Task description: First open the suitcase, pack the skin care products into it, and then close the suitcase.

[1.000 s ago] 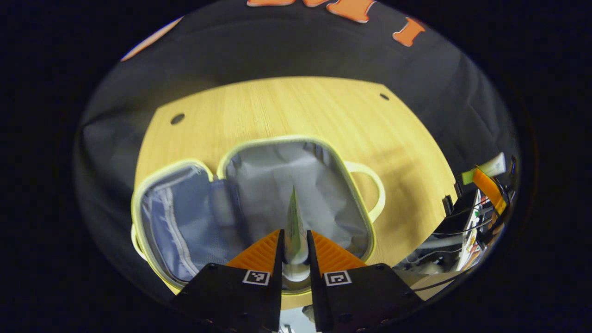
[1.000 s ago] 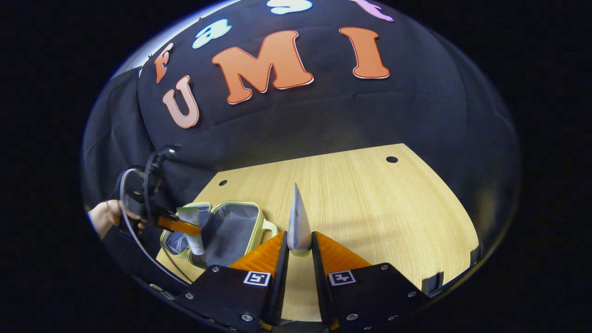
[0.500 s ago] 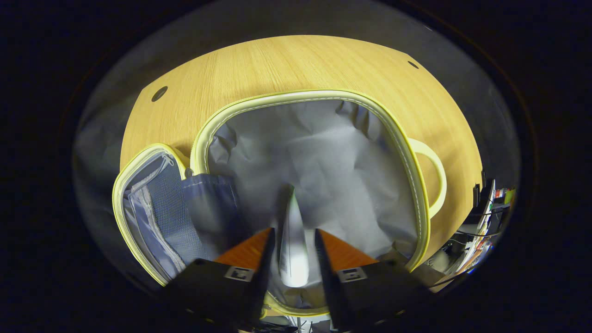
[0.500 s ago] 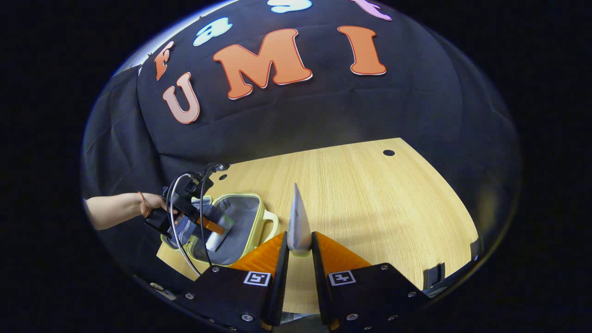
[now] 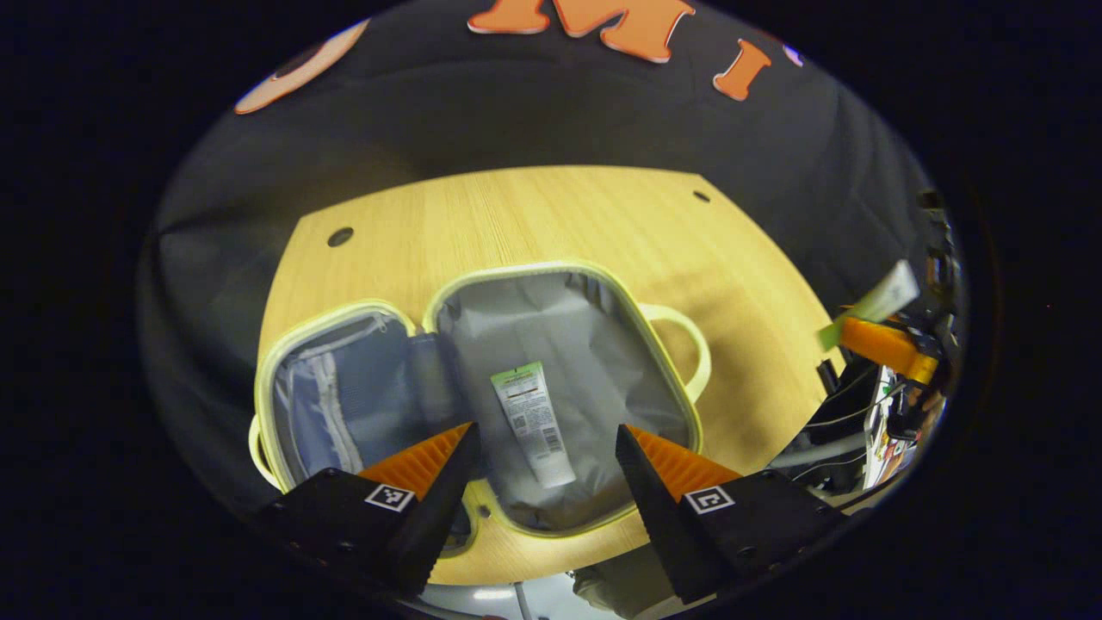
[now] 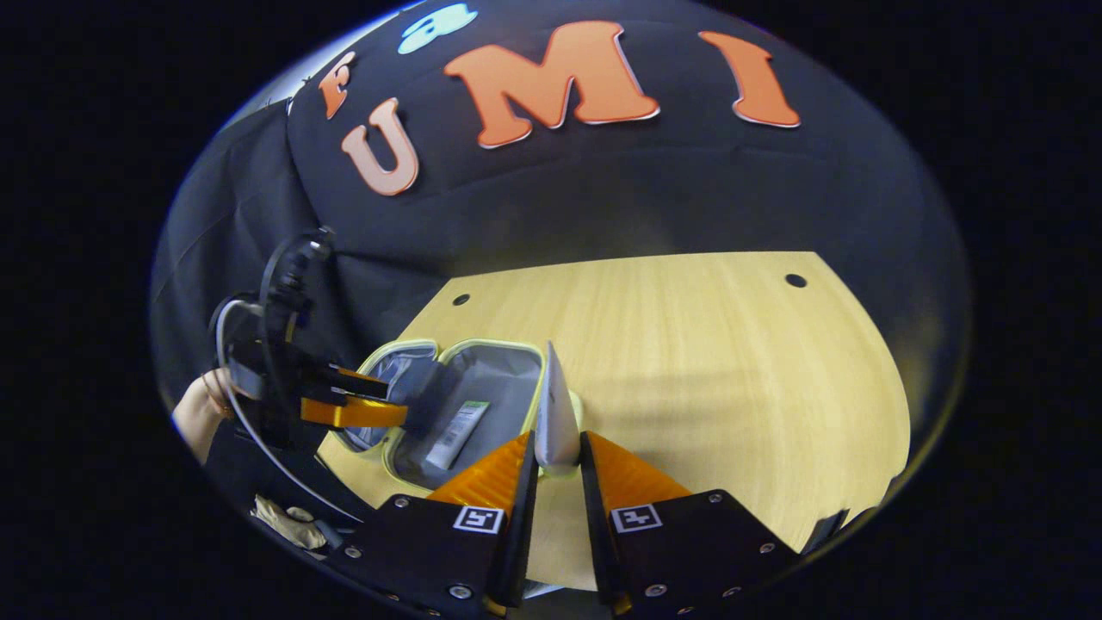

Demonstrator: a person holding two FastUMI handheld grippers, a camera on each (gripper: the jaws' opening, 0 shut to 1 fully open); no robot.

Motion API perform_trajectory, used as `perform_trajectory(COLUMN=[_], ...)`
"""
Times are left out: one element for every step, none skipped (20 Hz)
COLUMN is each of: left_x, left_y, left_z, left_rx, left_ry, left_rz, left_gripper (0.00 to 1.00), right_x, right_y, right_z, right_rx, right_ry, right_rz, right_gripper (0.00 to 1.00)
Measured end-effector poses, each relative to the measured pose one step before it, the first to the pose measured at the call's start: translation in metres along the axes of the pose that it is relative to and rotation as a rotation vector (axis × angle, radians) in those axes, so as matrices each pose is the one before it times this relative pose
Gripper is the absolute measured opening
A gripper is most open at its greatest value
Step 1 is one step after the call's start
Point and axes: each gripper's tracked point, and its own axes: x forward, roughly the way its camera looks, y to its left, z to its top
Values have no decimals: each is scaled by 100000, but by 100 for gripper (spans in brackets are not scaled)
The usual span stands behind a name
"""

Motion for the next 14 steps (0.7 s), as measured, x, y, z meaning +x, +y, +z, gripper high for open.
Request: perform_trajectory(left_x=[-1656,-1637,-1601,-1250,-1583,-1316,-1140,-1056,-1082,-930,-1582,-1525,-1776,-1449], left_y=[688,835,1069,1222,1136,1145,1198,1231,1325,1043,1140,1160,944,686], left_z=[182,122,84,157,98,24,-174,-286,-402,-501,22,-410,-380,-7], left_rx=[-1435,-1412,-1631,-1948,-2316,-2803,-2804,-2877,-2749,-2508,-2564,-2467,-2404,-2351], left_ry=[-4142,-3707,-3358,-3323,-3056,-2683,-1984,-1306,-734,-162,54,315,432,477], left_rz=[1042,1557,1957,2049,1921,1874,1469,1880,1794,1578,1668,1315,883,381], left_gripper=[98,98,98,98,98,98,98,98,98,98,98,98,98,98], right_x=[1306,1312,1812,1553,1503,1870,1604,1403,994,1325,1589,1289,1344,959], right_y=[1425,1237,1110,740,522,136,226,629,1004,747,133,-251,-194,-231], right_z=[-87,-412,-415,-221,-575,-540,-384,-18,-46,-173,-457,-303,-261,-179], right_rx=[-174,204,884,1066,216,-606,29,1204,1822,2018,831,497,1287,2380], right_ry=[3787,4745,5114,5332,5358,5454,5222,4316,3624,3385,3672,3154,3242,3094], right_rz=[2953,2571,2152,1451,309,-686,-649,894,2256,723,-1078,-1919,-1830,-2217], right_gripper=[31,31,32,31,32,32,31,32,32,31,32,32,32,32])
